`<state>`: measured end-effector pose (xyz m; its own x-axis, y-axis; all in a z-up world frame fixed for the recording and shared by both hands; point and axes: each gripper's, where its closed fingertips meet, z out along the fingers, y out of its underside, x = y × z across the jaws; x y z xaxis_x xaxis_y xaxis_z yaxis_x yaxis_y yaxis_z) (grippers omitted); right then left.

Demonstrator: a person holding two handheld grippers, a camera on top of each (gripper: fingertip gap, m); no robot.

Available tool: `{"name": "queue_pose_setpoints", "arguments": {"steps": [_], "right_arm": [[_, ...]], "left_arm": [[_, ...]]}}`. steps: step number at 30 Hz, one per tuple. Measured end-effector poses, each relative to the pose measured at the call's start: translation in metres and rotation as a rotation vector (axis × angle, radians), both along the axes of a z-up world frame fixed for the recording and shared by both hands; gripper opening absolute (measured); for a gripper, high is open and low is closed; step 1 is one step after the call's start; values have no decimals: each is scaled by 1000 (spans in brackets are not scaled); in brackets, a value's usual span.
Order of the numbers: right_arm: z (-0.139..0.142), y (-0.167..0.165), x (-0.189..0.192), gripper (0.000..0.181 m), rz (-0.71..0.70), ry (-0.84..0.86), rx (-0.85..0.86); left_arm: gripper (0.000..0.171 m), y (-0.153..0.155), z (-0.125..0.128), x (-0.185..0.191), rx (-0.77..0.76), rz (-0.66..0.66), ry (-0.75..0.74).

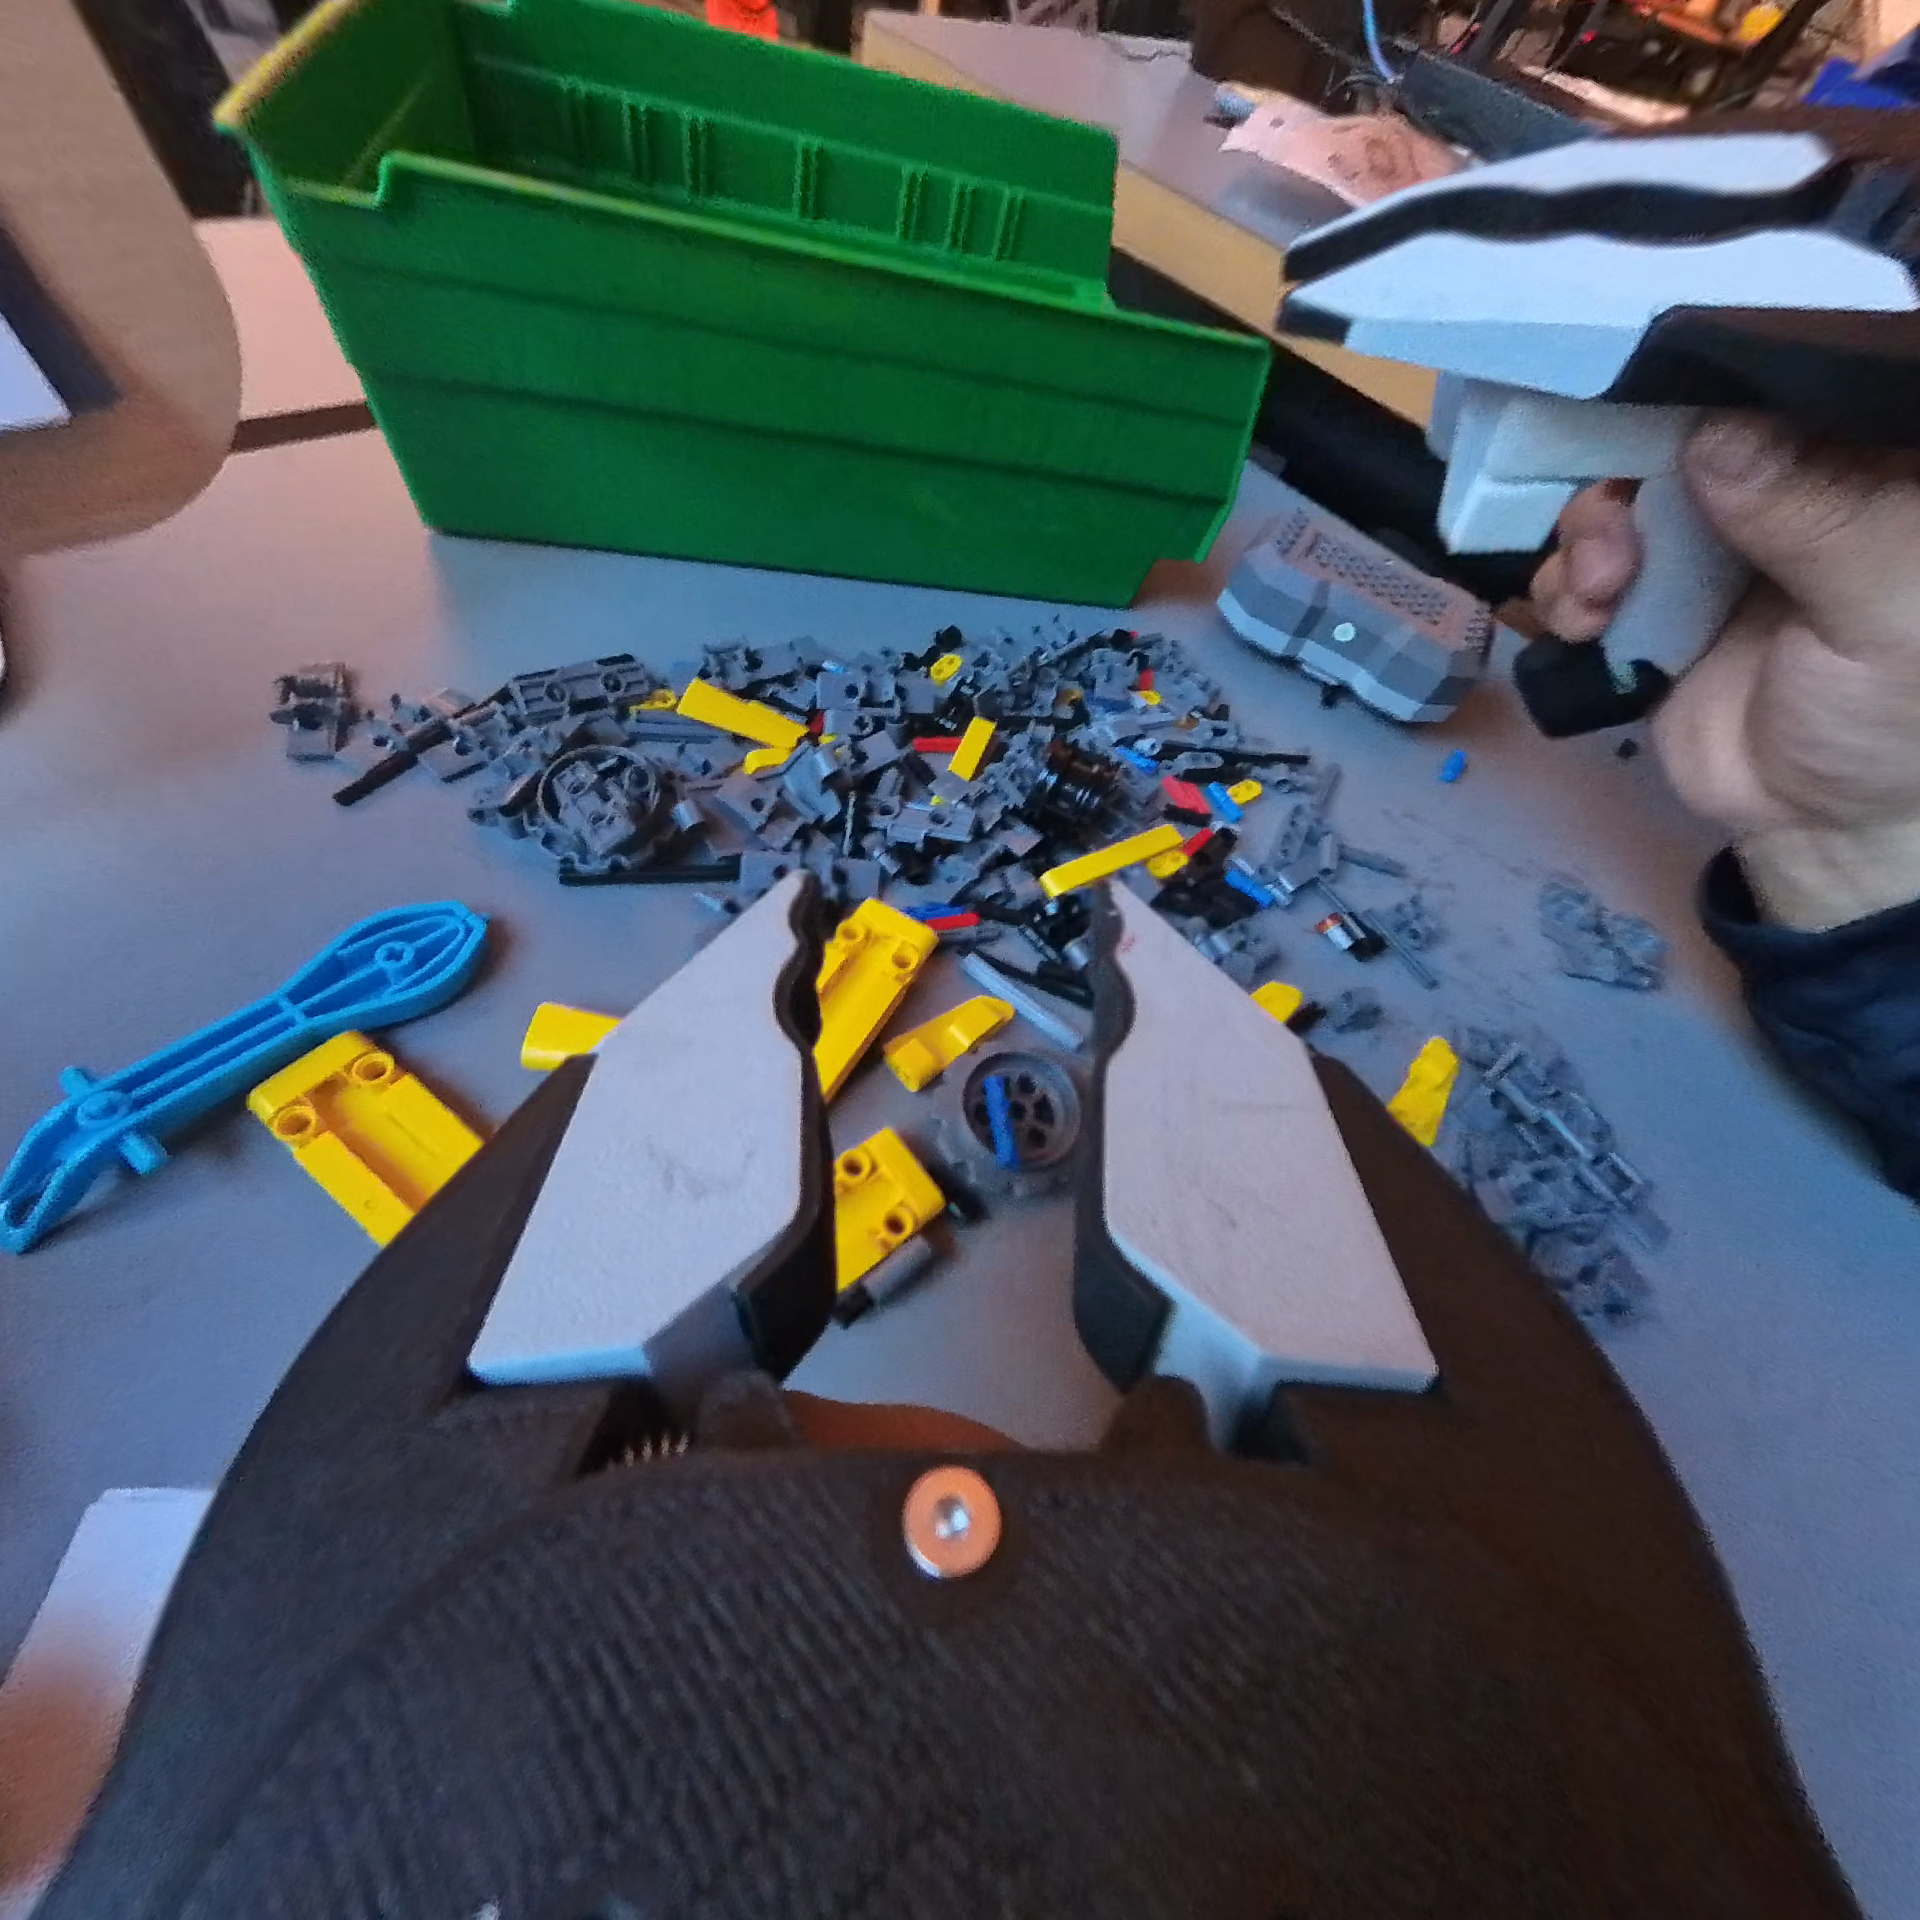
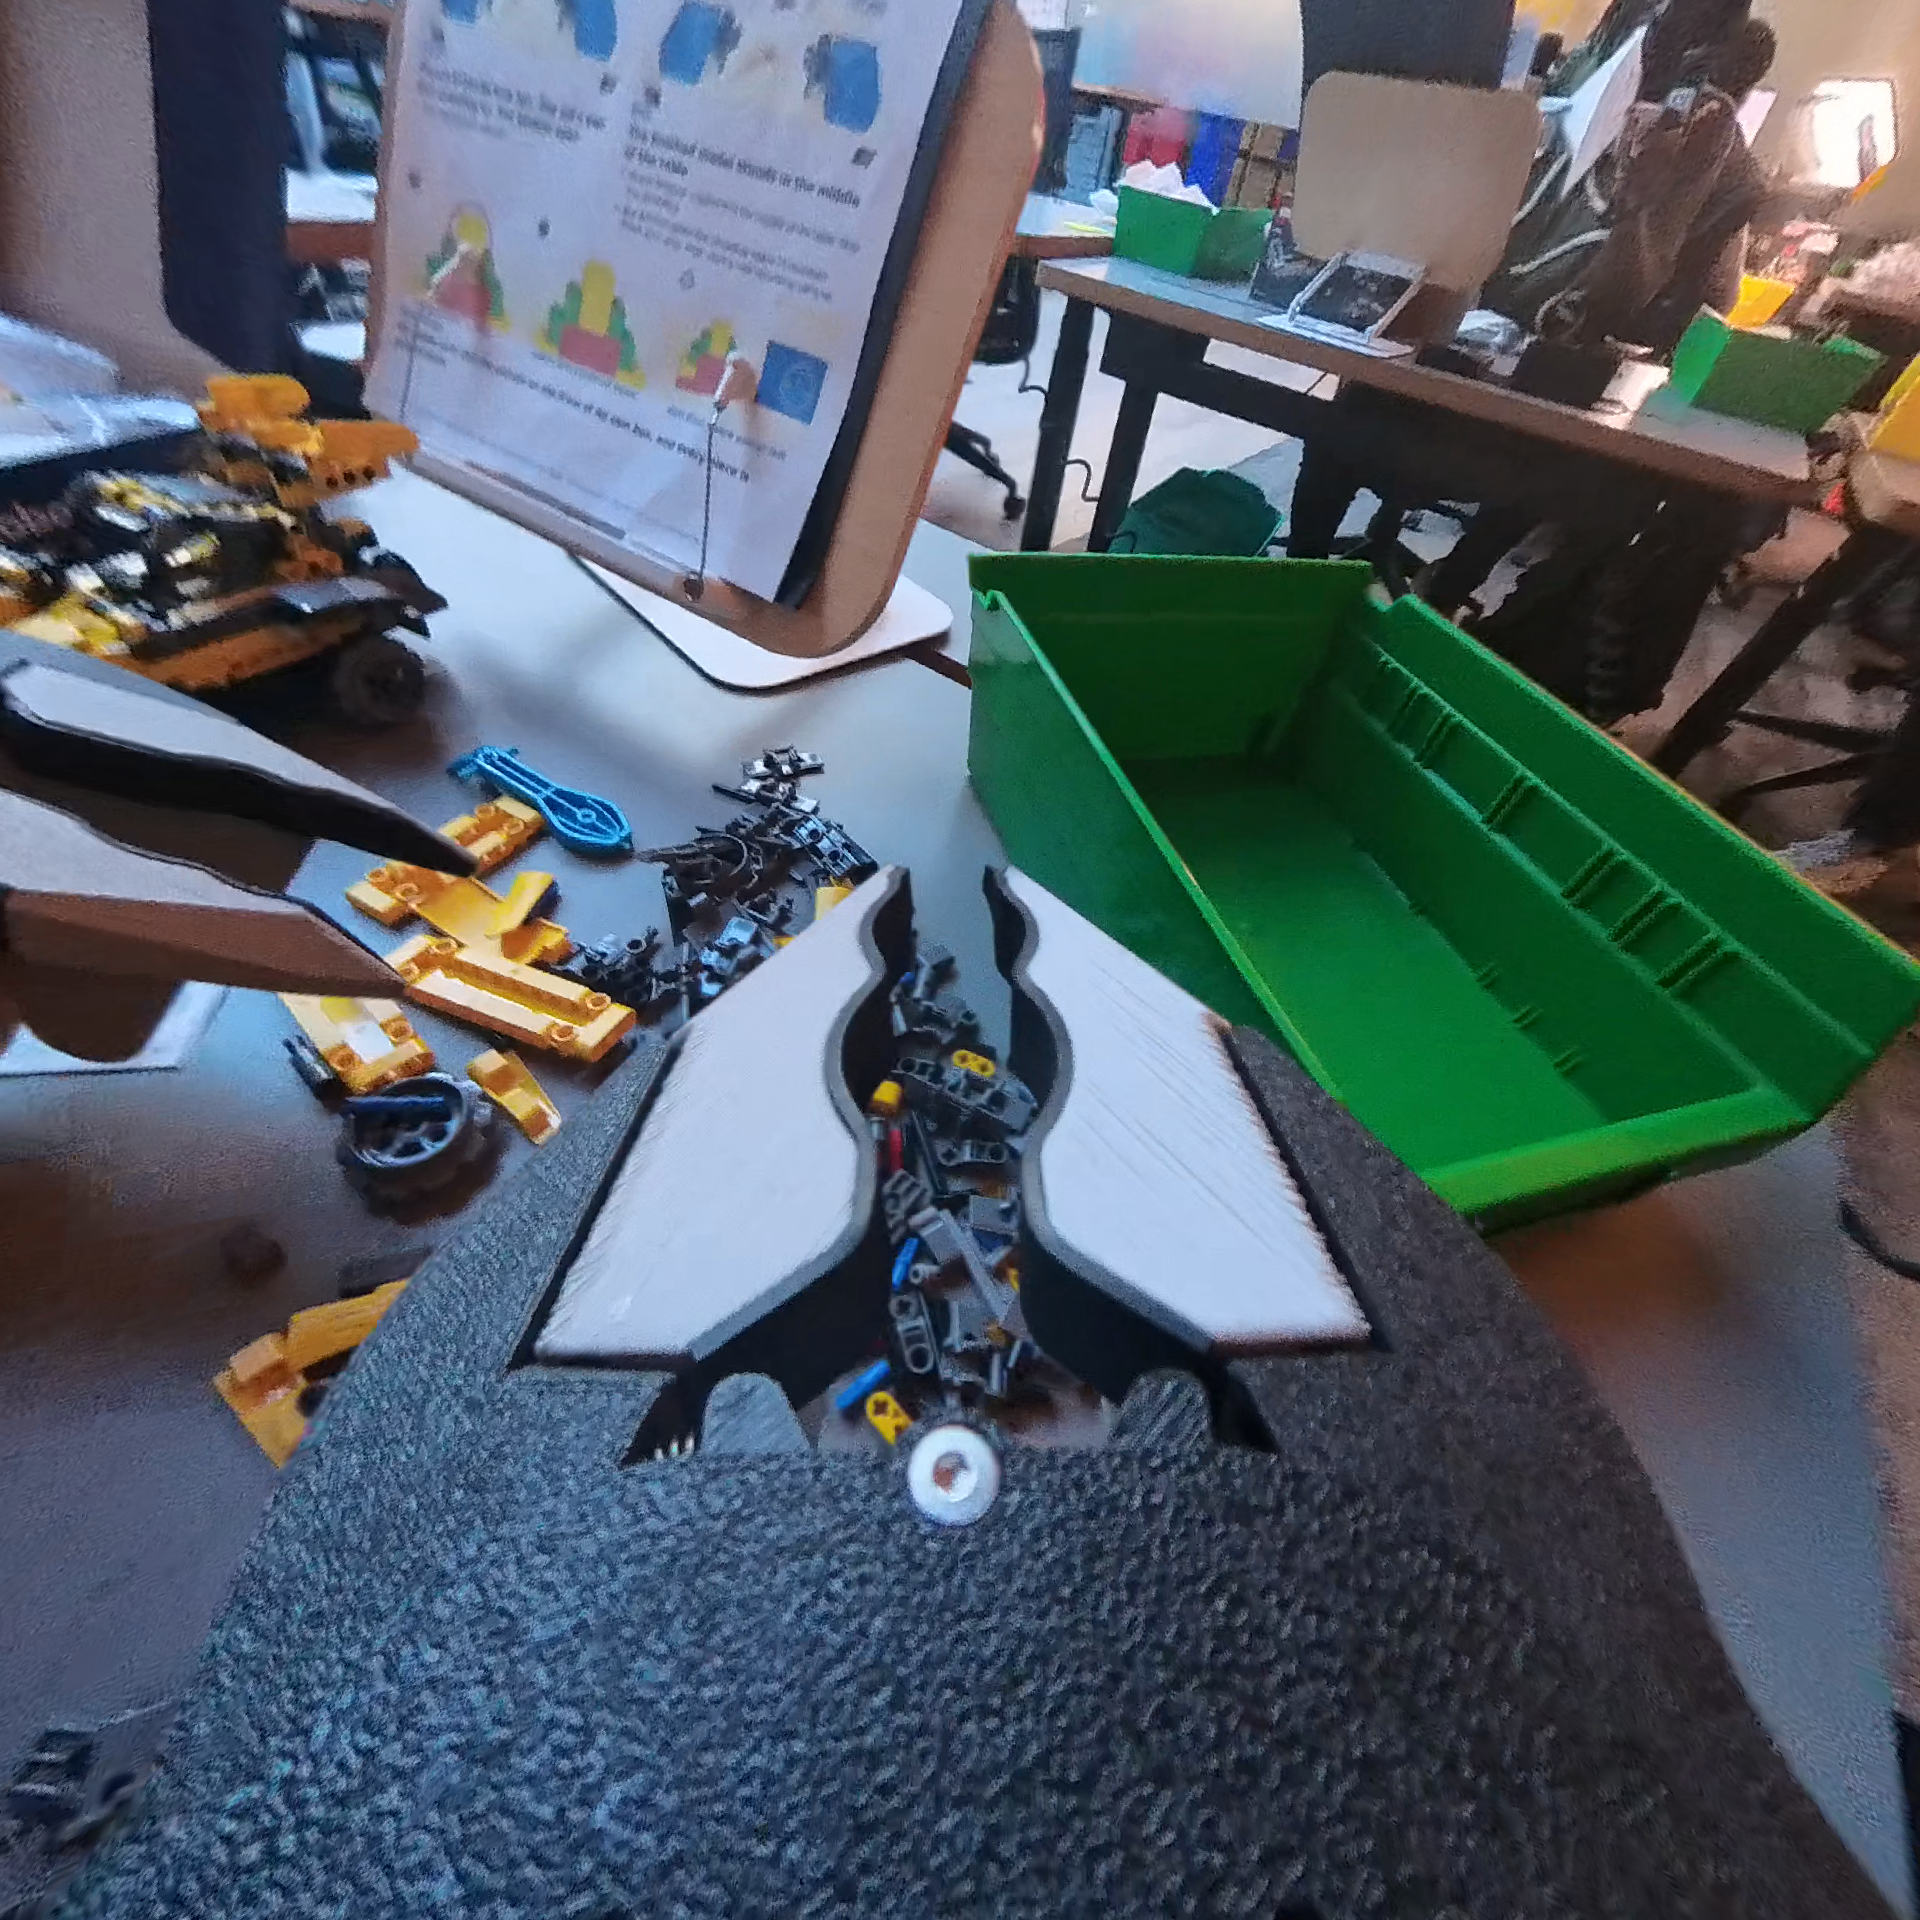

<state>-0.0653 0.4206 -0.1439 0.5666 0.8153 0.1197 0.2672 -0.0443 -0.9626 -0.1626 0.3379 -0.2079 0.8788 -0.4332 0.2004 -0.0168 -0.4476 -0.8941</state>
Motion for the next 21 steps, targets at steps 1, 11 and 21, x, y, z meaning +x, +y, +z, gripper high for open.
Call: {"name": "queue_pose_setpoints", "arguments": {"steps": [1, 11, 21], "right_arm": [[1, 0, 1, 15, 1, 13, -5], [4, -7, 5, 10, -24, 13, 56], [-2, -5, 2, 10, -9, 24, 23]], "left_arm": [[47, 1, 5, 4, 3, -12, 14], [40, 29, -10, 33, -188, -306, 274], [32, 36, -42, 51, -63, -809, 755]]}}
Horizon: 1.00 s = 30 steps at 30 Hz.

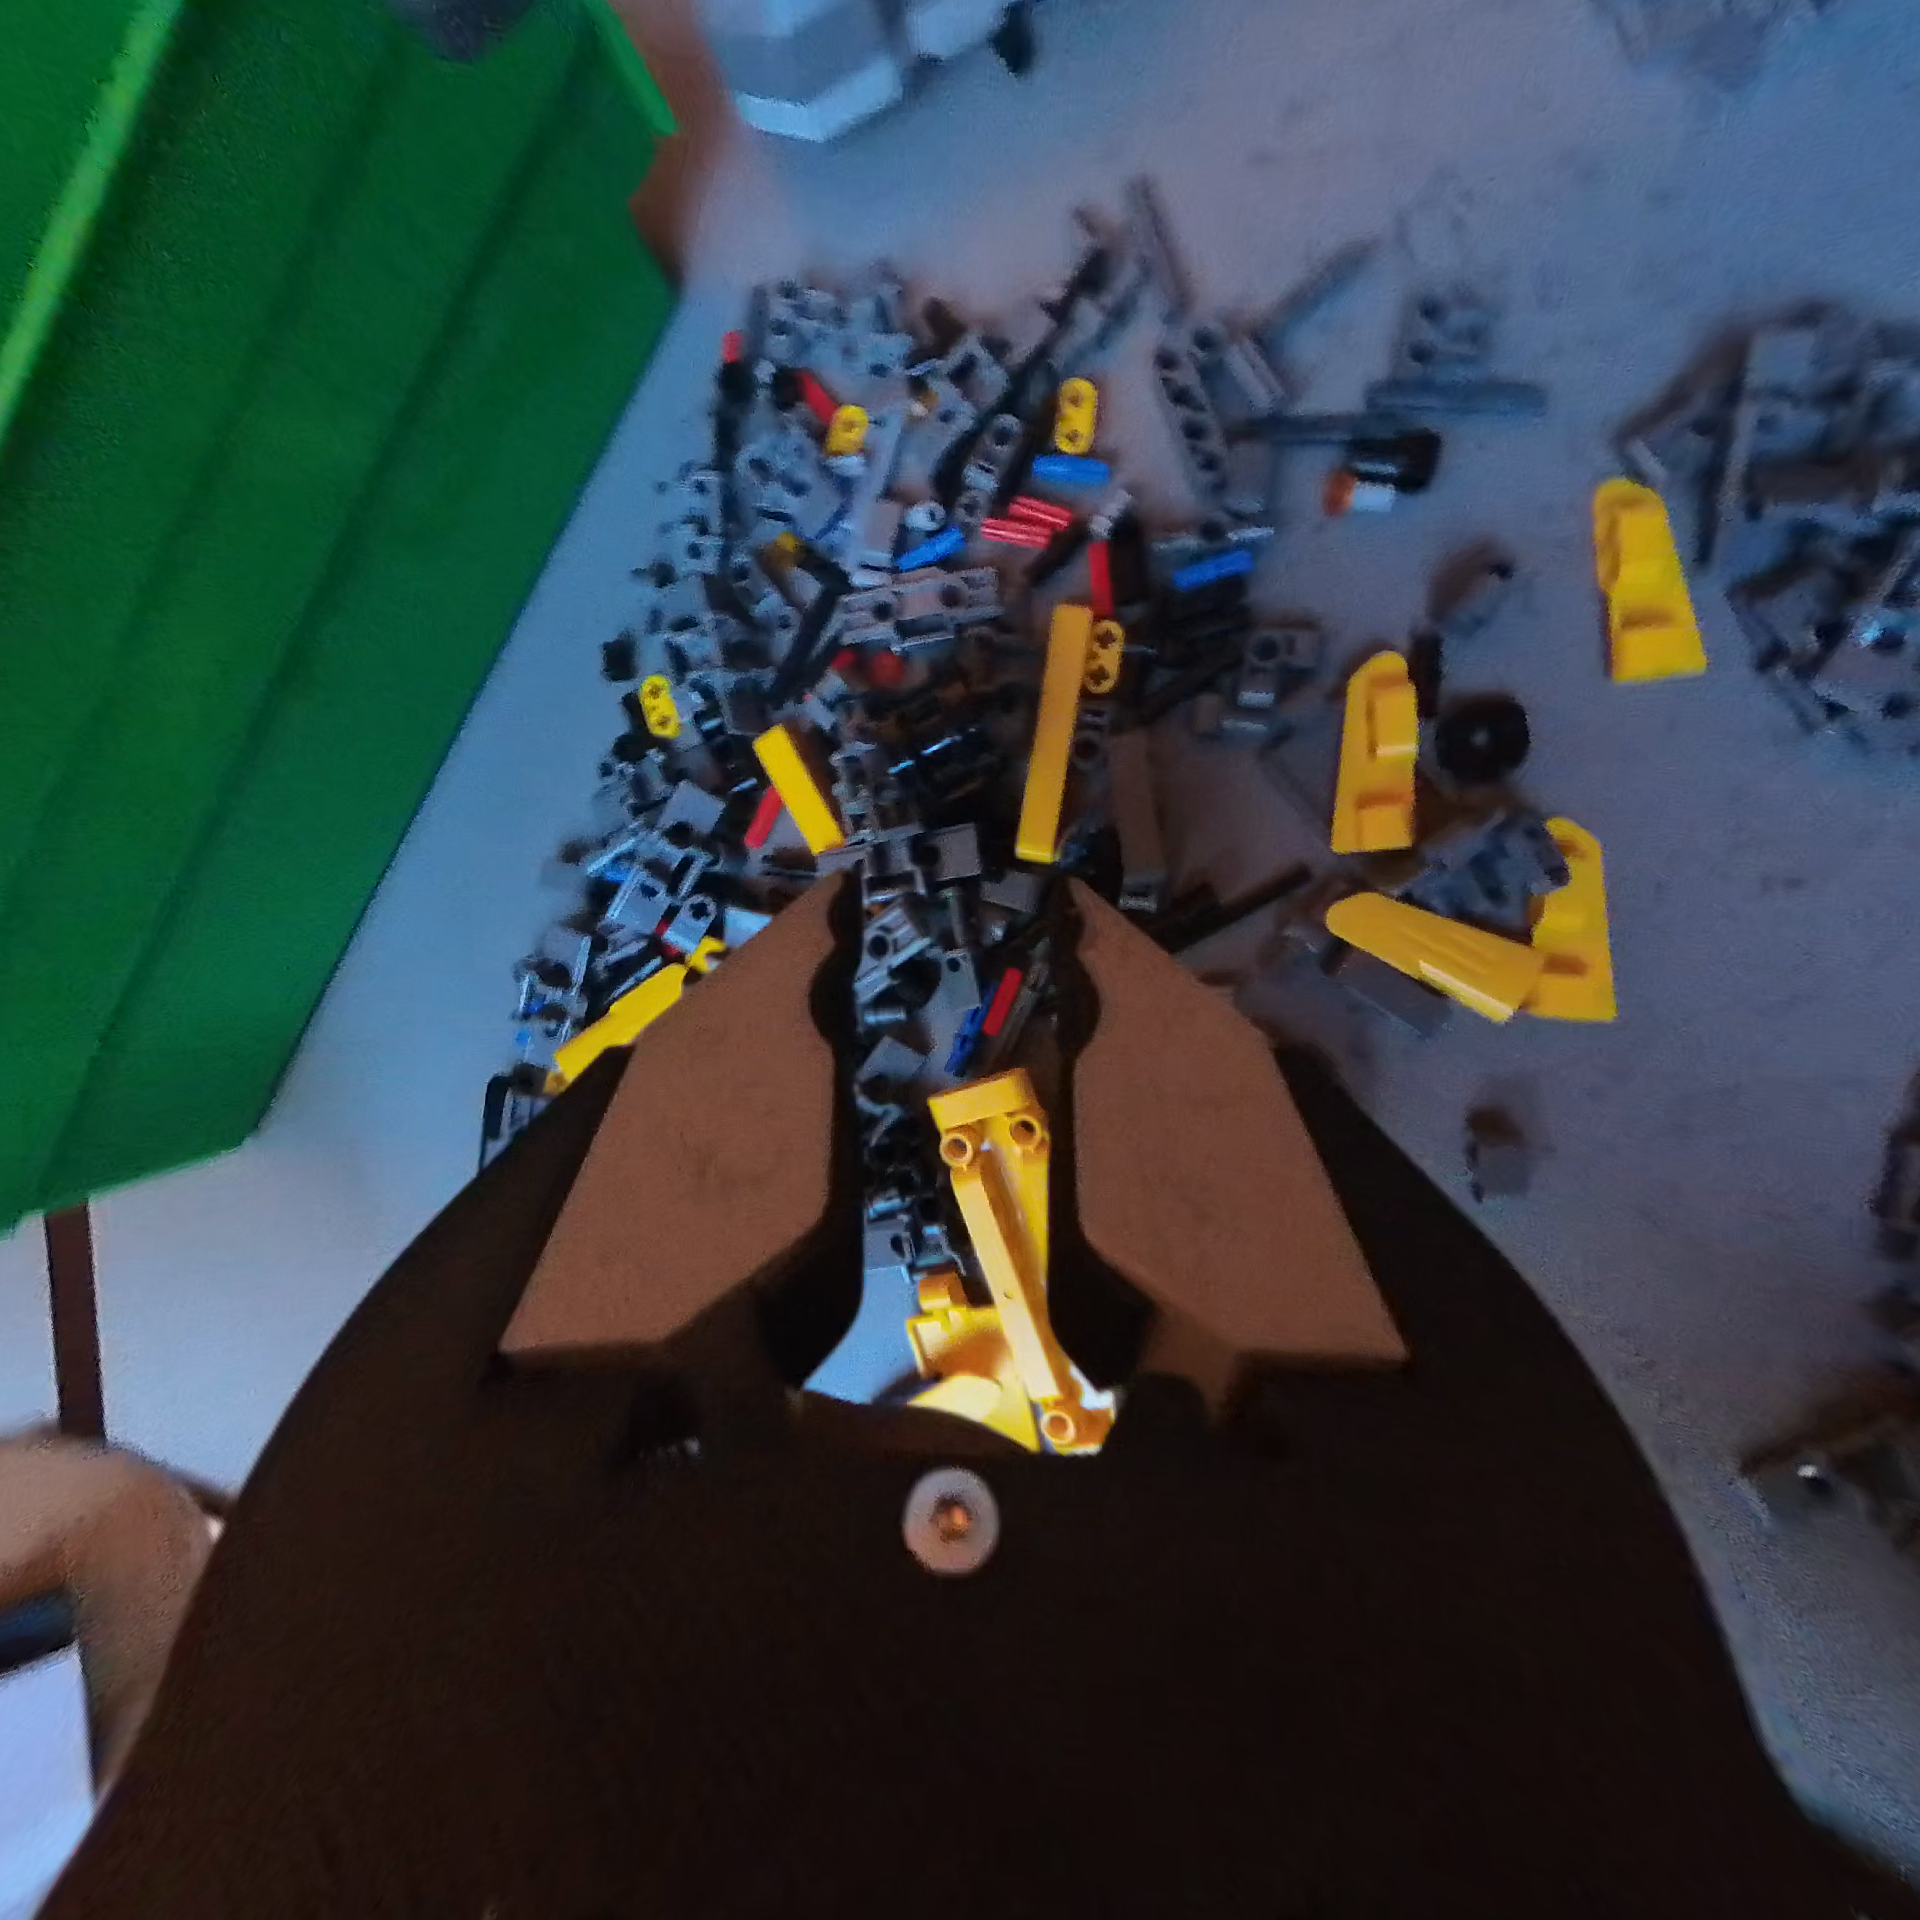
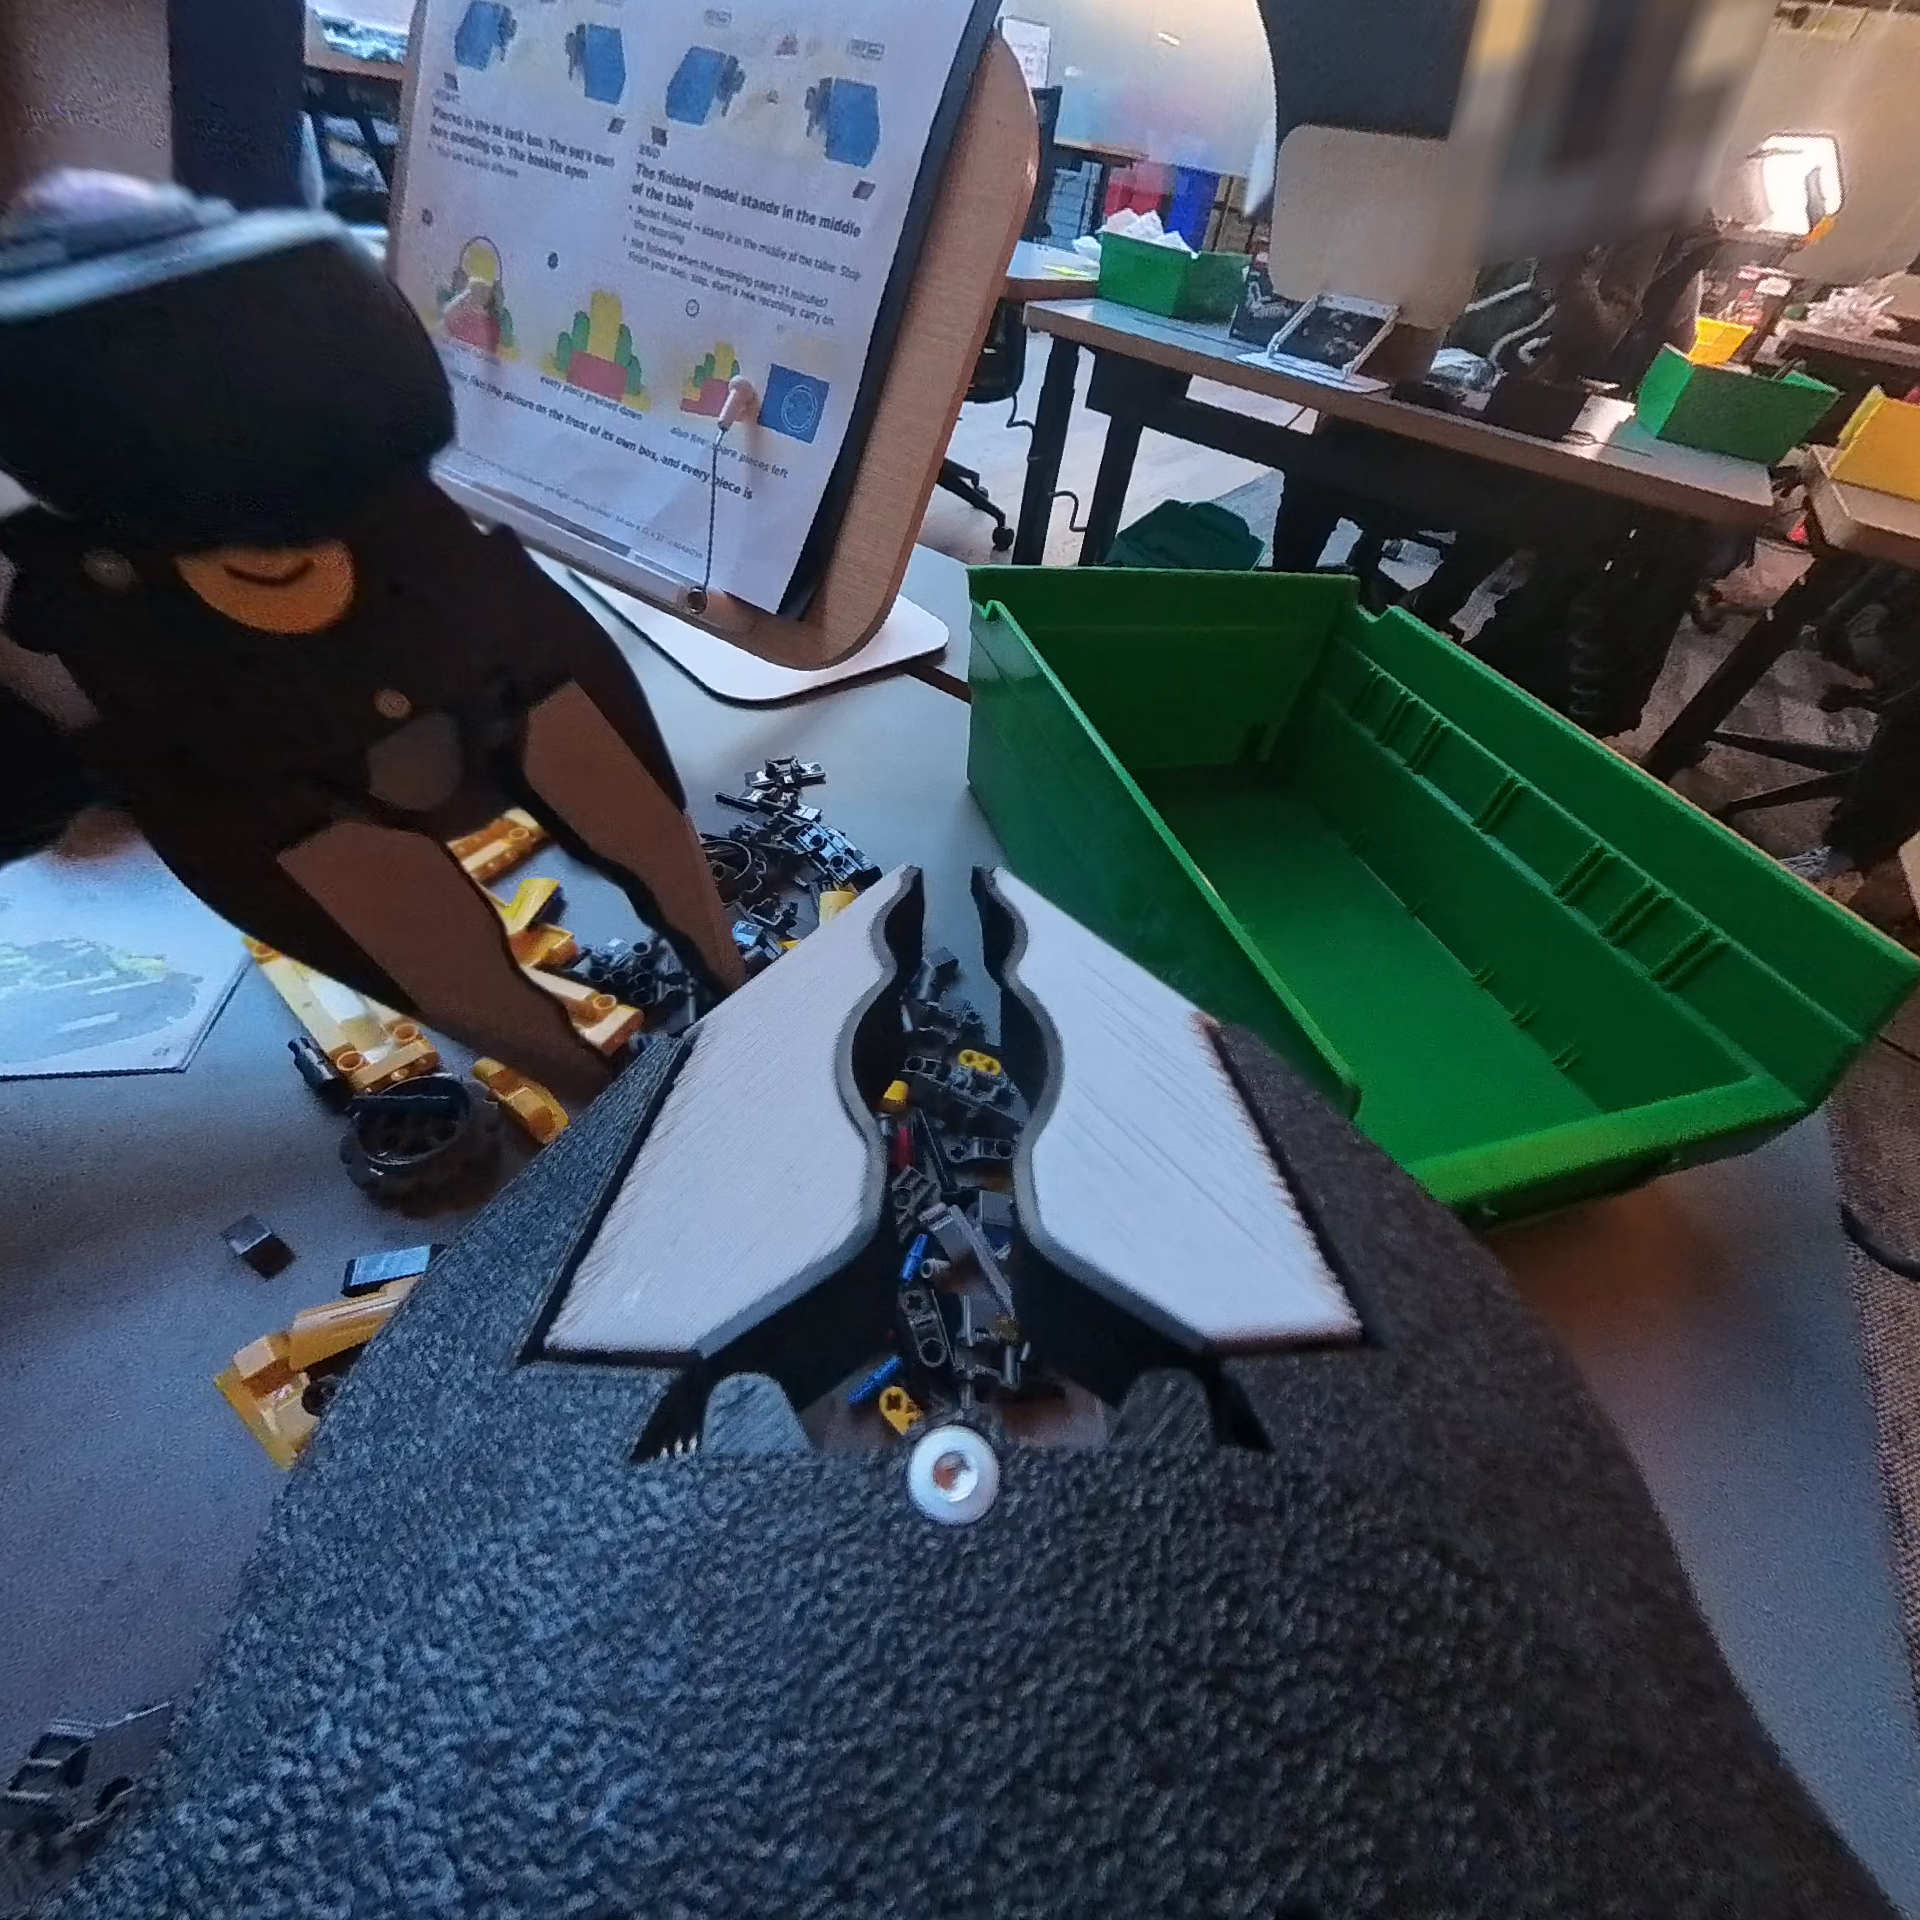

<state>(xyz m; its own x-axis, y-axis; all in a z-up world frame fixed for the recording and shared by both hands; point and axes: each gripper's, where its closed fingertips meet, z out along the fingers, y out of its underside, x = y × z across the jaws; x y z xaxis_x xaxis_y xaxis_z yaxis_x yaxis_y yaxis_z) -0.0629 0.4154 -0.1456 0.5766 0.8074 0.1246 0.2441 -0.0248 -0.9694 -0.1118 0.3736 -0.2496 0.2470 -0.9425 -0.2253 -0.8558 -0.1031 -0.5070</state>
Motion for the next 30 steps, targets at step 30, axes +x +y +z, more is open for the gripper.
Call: {"name": "queue_pose_setpoints", "arguments": {"steps": [30], "right_arm": [[-9, -13, -17, 10, 79, 9, -31]], "left_arm": [[13, 23, -9, -25, 47, -40, 134]]}}
